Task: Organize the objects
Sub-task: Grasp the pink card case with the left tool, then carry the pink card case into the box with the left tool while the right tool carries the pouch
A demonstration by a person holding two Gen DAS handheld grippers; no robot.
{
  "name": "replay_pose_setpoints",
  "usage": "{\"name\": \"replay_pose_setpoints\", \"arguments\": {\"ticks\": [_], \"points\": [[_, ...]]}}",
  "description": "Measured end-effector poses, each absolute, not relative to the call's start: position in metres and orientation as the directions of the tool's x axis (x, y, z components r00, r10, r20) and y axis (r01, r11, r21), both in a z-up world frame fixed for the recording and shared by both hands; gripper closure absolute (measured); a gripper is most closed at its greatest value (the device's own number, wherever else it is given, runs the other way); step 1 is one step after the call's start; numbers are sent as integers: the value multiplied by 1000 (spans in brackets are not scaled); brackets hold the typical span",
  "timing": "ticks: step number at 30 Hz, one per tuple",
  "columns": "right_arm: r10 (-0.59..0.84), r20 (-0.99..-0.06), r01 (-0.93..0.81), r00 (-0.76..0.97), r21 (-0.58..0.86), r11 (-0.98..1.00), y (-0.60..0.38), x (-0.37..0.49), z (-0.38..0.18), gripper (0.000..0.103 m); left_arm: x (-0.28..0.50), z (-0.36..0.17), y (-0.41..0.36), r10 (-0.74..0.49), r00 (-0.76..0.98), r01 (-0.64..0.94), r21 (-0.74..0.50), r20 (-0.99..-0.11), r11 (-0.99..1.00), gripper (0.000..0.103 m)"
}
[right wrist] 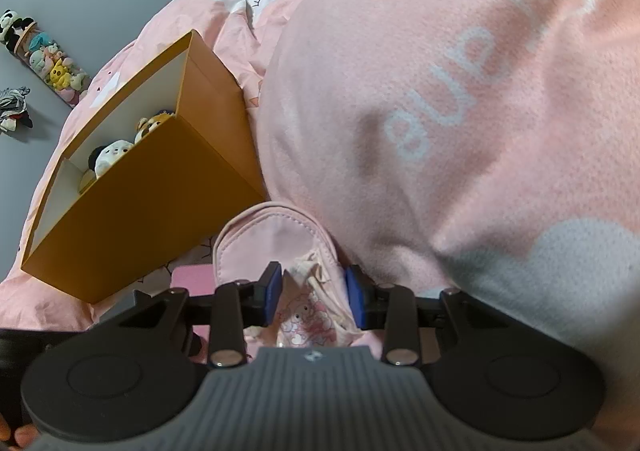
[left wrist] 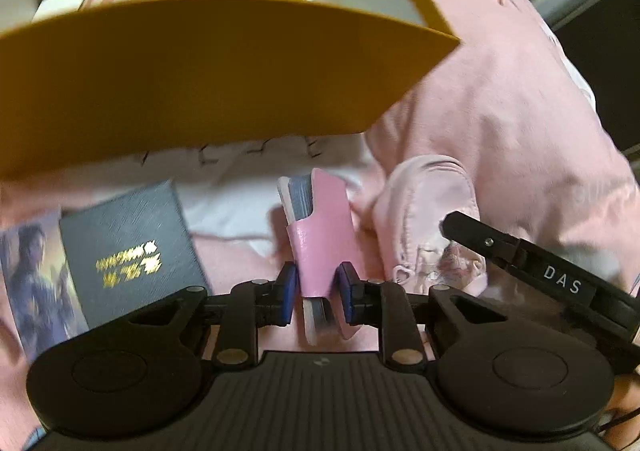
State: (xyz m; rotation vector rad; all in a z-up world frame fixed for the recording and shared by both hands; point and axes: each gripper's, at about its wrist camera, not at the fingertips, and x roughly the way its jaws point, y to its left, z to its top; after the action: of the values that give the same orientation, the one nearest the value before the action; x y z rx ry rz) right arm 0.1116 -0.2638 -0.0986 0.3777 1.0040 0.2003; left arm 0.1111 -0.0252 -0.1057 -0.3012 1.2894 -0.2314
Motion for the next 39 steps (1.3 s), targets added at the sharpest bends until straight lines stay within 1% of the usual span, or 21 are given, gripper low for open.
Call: {"name": "replay_pose_setpoints", "arguments": {"ticks": [4,6,7,9,11,12,15,23,25,31,39], "points": [[332,-786,-2,522,388,921,-259,114,-100,66,117,-115,-25,-325,254,-3,-336,-911,942,76],[329,-789,-5,519,382,924,-257,114,-100,66,120,-122,-22,-326,242,-28,-342,-914,939,71],[326,-791,-8,518,377,926,-256,115,-100,66,121,-126,-19,-330,236,-43,-350,-914,936,70],[321,-794,-13,517,368,930,-253,115,-100,66,121,-129,-15,-350,235,-60,-373,-907,926,71],[318,-794,-12,517,365,931,-251,115,-98,66,119,-124,-12,-370,255,-48,-394,-893,918,76],[320,-793,-11,518,368,930,-252,114,-97,66,116,-118,-11,-382,273,-37,-406,-883,913,79],[325,-790,-14,520,372,928,-250,114,-91,67,110,-100,-9,-403,322,-3,-426,-857,905,83],[338,-752,-59,566,373,926,-244,112,-56,67,93,-59,8,-469,423,28,-507,-775,862,86],[359,-733,-78,578,388,918,-243,113,-43,67,94,-39,12,-475,454,37,-516,-754,856,86],[398,-680,-125,615,415,901,-239,118,-7,67,86,-2,26,-492,540,66,-549,-683,833,86],[460,-567,-238,684,424,874,-223,135,48,67,107,46,47,-444,665,84,-530,-601,844,86]]}}
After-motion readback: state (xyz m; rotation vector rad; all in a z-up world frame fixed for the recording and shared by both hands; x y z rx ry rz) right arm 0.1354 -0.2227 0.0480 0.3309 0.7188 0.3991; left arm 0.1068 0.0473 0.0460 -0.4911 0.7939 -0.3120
